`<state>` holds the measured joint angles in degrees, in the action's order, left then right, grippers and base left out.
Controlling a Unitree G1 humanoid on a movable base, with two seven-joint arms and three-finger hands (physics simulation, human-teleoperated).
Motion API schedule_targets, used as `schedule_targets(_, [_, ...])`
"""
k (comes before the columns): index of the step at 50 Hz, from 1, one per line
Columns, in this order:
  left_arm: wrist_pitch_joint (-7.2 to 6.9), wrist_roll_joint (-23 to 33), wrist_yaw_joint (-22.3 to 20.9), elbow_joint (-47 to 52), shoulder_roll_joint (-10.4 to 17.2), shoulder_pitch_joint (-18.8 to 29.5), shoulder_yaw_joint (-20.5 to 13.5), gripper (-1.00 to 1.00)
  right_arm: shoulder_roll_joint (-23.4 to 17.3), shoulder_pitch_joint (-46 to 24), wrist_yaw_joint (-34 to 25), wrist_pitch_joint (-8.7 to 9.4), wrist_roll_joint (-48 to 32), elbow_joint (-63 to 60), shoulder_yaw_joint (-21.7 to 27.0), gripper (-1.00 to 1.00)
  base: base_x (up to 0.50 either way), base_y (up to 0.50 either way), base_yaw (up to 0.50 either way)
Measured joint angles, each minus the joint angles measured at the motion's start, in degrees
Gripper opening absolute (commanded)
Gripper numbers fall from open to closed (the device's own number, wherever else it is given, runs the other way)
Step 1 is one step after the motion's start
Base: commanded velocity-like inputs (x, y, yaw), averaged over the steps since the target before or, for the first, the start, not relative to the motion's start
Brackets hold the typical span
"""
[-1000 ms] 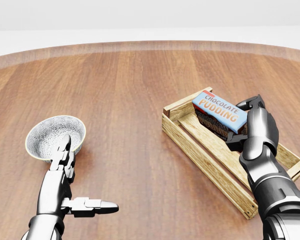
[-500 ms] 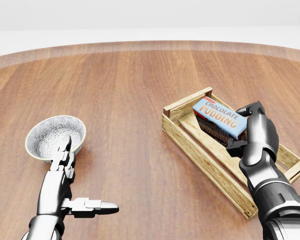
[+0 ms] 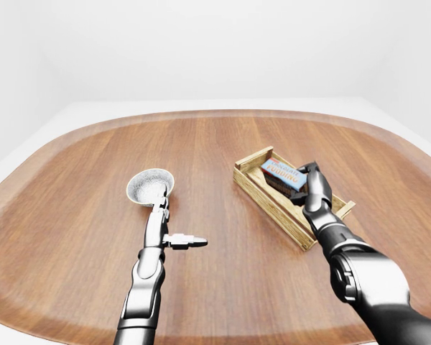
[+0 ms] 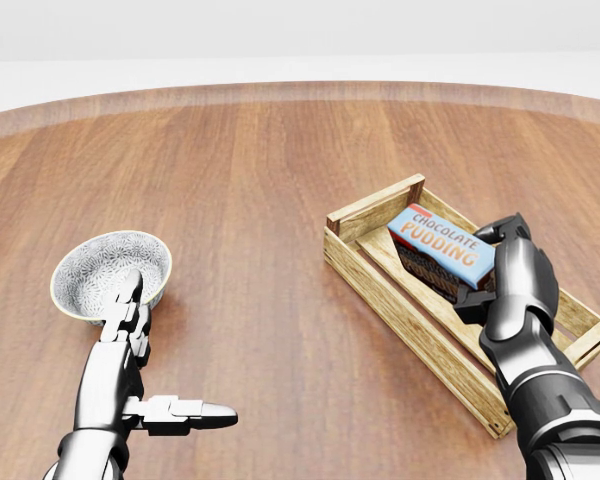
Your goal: Pick up the chocolate pudding and put it in the tray.
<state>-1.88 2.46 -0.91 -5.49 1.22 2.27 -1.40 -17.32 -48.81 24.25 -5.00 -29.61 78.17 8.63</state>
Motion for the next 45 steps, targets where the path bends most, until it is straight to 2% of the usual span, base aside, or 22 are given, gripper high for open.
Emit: schedule_targets(45, [-0.02, 0.03, 0.01, 0.02, 0.0, 0.04, 0.03, 1.0, -0.14, 1.99, 0.3, 0.01, -0.22, 0.2, 0.55, -1.0, 0.0, 0.0, 0.0])
